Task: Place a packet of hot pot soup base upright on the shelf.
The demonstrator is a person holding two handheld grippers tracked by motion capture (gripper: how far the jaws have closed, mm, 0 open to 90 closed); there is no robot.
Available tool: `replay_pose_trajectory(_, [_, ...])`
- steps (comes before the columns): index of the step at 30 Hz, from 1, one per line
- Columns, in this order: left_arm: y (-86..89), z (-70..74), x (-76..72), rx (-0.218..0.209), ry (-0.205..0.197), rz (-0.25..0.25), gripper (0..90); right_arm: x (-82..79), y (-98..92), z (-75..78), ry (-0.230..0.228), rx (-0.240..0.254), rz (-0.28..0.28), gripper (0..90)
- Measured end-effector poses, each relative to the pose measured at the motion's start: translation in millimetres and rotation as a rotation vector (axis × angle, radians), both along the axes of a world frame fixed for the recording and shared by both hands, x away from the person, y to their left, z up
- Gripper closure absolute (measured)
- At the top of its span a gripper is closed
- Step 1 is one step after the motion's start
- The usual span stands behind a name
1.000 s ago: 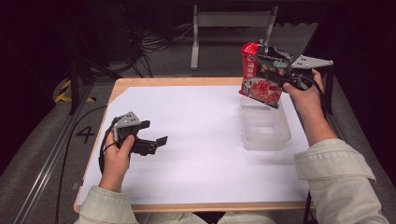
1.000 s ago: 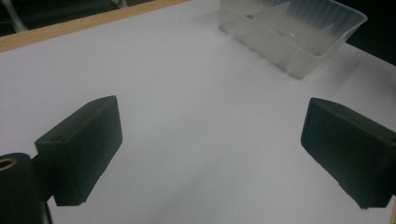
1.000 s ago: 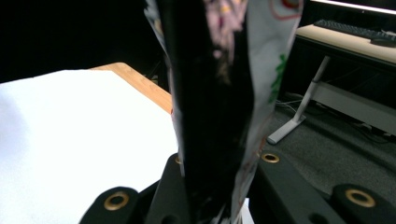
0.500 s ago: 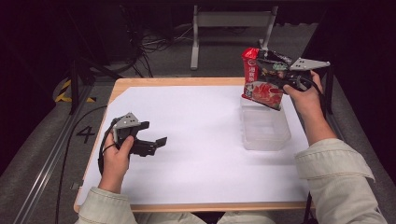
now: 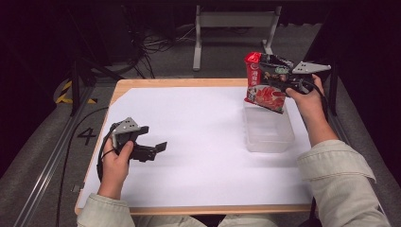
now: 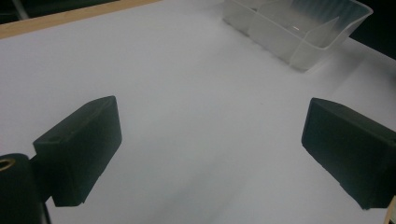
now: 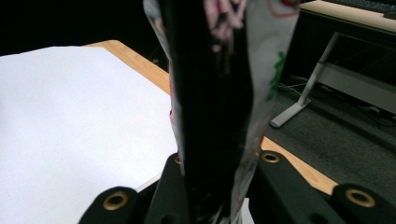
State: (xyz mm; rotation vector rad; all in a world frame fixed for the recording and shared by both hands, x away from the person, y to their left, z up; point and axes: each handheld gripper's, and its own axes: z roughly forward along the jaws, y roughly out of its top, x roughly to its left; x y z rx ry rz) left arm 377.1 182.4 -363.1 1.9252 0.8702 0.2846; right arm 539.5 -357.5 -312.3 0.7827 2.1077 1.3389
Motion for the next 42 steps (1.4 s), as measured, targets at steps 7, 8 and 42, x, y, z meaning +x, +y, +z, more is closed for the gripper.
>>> replay_pose_trajectory(7, [0.7,-0.6,0.2,0.001,-0.001,0.002,5.9,3.4,-3.2,-7.5,-0.002,0.012,0.007,83.4])
replay_pose_trajectory(8, [0.3,-0.8,0.4,0.002,0.001,0.002,5.8,3.5,-3.0,-7.8,-0.002,0.011,0.009,83.3])
replay_pose_trajectory(42, [-3.0,-2.1,4.0,-0.002,0.002,-0.011,5.9,10.6,4.3,-37.9,-0.012,0.1,0.01,82.6])
